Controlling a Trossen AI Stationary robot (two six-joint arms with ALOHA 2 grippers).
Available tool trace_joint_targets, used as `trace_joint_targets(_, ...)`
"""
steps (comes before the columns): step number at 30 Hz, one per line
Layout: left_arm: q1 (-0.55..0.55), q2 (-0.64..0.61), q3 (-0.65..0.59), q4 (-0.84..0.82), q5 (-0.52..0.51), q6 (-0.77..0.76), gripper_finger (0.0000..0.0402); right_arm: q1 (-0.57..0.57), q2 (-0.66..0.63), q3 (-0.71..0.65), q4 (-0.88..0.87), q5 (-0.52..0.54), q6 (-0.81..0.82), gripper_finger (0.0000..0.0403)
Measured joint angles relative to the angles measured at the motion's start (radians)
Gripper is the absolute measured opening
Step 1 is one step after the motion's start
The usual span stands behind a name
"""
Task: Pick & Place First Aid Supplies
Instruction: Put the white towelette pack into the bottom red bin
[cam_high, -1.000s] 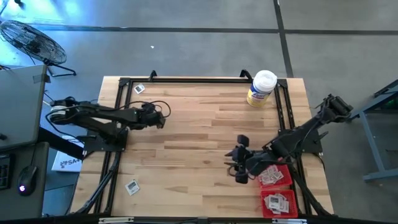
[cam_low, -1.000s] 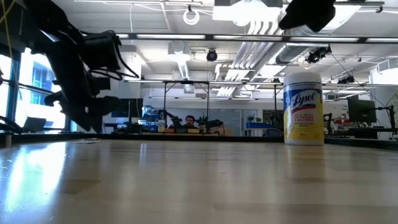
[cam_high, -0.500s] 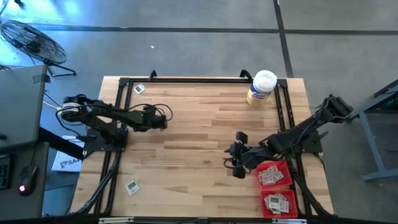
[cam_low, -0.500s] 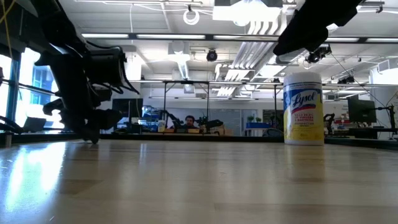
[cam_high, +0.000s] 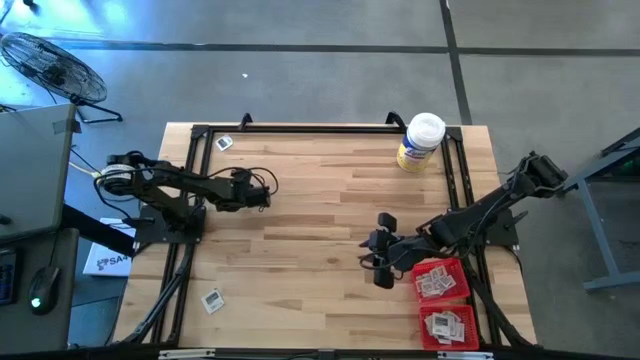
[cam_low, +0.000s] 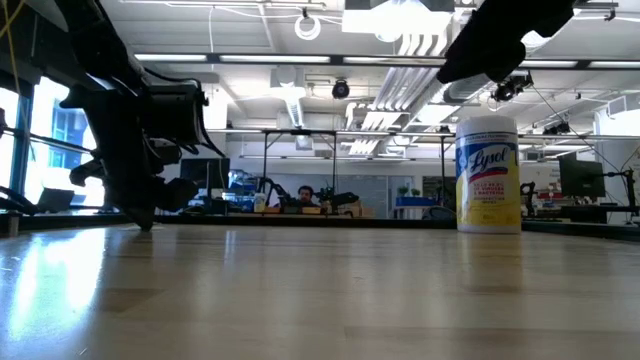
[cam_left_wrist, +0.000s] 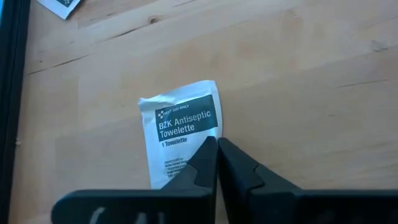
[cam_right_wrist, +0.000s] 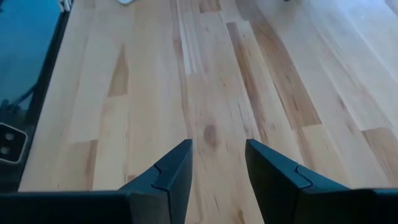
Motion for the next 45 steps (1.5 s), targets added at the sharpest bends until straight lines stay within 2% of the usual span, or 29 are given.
trace_joint_targets(4,-0.010,-0.027,-0.001,0.006,0.009,0.004,0.0002,-0.005,0.000,0.000,0.041,0.005,-0.025,0.0142)
trace_joint_targets(8,-0.056,-0.101,0.009,-0.003,0.062,0.066,0.0001,-0.031,0.006,0.000,0.121,0.008,-0.139,0.0142)
trace_joint_targets(15,-0.180,-0.315,0.016,0.148,0.152,0.349,0.0000,-0.145,0.093,0.001,0.327,-0.032,-0.446,0.0162)
trace_joint_targets(20,-0.243,-0.426,0.017,0.304,0.290,0.562,0.0000,-0.238,0.200,0.001,0.567,-0.077,-0.615,0.0204)
trace_joint_targets(23,-0.279,-0.437,0.018,0.422,0.404,0.663,0.0000,-0.270,0.283,0.014,0.718,-0.132,-0.675,0.0229)
trace_joint_targets(26,-0.314,-0.425,0.018,0.554,0.500,0.724,0.0000,-0.277,0.356,0.061,0.766,-0.126,-0.727,0.0237)
trace_joint_targets(33,-0.362,-0.410,0.017,0.707,0.639,0.815,0.0000,-0.261,0.425,0.143,0.761,-0.046,-0.767,0.0212)
trace_joint_targets(37,-0.367,-0.407,0.019,0.712,0.704,0.808,0.0000,-0.246,0.426,0.144,0.764,-0.004,-0.768,0.0189)
trace_joint_targets(45,-0.369,-0.407,0.018,0.748,0.714,0.828,0.0000,-0.227,0.425,0.144,0.768,-0.128,-0.767,0.0139)
